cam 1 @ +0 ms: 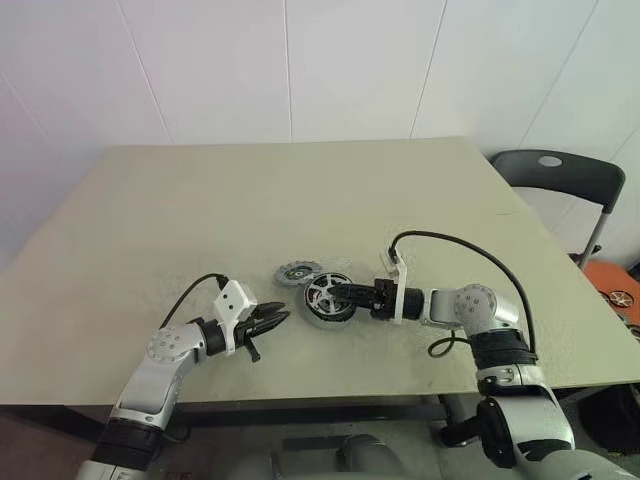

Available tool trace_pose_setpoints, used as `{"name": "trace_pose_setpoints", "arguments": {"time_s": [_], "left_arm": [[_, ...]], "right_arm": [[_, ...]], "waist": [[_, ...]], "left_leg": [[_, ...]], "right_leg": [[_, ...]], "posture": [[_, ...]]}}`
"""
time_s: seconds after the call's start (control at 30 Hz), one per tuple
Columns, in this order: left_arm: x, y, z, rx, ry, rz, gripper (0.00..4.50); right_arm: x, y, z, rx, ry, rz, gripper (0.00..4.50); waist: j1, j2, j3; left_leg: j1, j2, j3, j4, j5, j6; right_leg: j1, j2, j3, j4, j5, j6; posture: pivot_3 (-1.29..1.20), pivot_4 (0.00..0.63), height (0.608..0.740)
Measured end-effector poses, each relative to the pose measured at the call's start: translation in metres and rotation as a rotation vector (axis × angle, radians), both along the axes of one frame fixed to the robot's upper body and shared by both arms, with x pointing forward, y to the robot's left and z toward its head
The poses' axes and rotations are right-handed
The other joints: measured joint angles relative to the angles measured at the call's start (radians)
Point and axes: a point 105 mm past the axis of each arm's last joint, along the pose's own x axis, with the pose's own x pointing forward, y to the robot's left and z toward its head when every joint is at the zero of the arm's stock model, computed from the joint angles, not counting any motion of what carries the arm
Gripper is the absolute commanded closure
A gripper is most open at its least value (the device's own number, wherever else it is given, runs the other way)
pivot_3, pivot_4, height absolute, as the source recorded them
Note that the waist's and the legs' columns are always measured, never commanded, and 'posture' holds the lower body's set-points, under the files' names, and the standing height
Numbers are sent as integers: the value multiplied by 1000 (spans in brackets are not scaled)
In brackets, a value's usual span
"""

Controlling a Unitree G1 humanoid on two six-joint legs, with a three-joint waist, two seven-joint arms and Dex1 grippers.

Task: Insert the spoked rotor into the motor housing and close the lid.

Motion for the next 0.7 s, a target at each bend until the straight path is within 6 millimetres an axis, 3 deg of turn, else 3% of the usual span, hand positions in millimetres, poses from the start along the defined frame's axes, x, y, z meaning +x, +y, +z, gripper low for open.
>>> {"name": "trace_pose_setpoints", "arguments": {"time_s": [0.3,0.7], "left_arm": [[0,-2,-1,-3,4,-5,3576],[0,-4,-1,-11,4,-5,3576]], "right_arm": [[-7,6,14,-206,-167,184,2150],[2,4,33,-300,-290,281,2150]], "waist": [[0,0,0],[0,0,1]], "left_leg": [[-1,0,0,0,0,0],[-2,0,0,0,0,0]], "right_leg": [[-1,0,0,0,0,0],[-2,0,0,0,1,-2]], "posture": [[0,0,740],[0,0,740]]}}
